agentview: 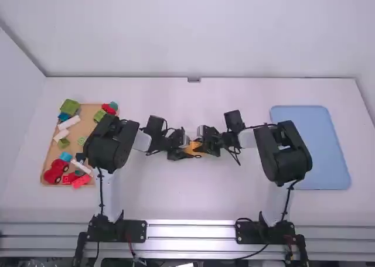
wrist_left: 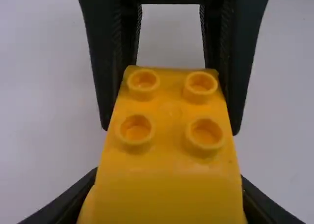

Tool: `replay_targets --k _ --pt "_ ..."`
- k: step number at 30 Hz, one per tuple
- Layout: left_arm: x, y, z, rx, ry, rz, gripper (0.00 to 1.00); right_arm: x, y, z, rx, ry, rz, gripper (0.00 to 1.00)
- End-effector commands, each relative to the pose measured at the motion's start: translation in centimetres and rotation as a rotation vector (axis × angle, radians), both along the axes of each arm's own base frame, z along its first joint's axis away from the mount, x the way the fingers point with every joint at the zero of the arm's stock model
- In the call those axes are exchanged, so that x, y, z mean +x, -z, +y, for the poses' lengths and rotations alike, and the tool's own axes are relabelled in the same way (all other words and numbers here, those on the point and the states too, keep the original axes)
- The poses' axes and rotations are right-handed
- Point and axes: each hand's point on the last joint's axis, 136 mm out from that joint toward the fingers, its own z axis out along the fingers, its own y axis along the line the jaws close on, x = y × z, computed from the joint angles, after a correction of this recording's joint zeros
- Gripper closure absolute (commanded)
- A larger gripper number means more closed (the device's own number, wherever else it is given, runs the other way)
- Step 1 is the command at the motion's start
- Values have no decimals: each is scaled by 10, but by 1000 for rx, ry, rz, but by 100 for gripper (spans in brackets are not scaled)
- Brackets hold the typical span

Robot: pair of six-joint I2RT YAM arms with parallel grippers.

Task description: Assemble lego blocks to make yellow taxi

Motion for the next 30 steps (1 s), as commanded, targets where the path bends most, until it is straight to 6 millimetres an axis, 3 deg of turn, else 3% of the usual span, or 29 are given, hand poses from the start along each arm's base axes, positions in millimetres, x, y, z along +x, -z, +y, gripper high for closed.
replay_targets --k 1,9,19,26,30 --pt "-4 37 16 134 -94 92 89 -34 48 -25 -95 12 106 100" --pt "-4 37 17 135 -96 92 89 -31 35 -5 20 23 28 100" --pt "-5 37 17 135 -94 97 89 -24 53 6 -99 97 31 100" --pt "-7 39 17 136 -92 97 91 -10 10 -1 116 33 1 100" --pt "-7 39 17 137 -94 100 91 -8 9 -6 123 45 5 100"
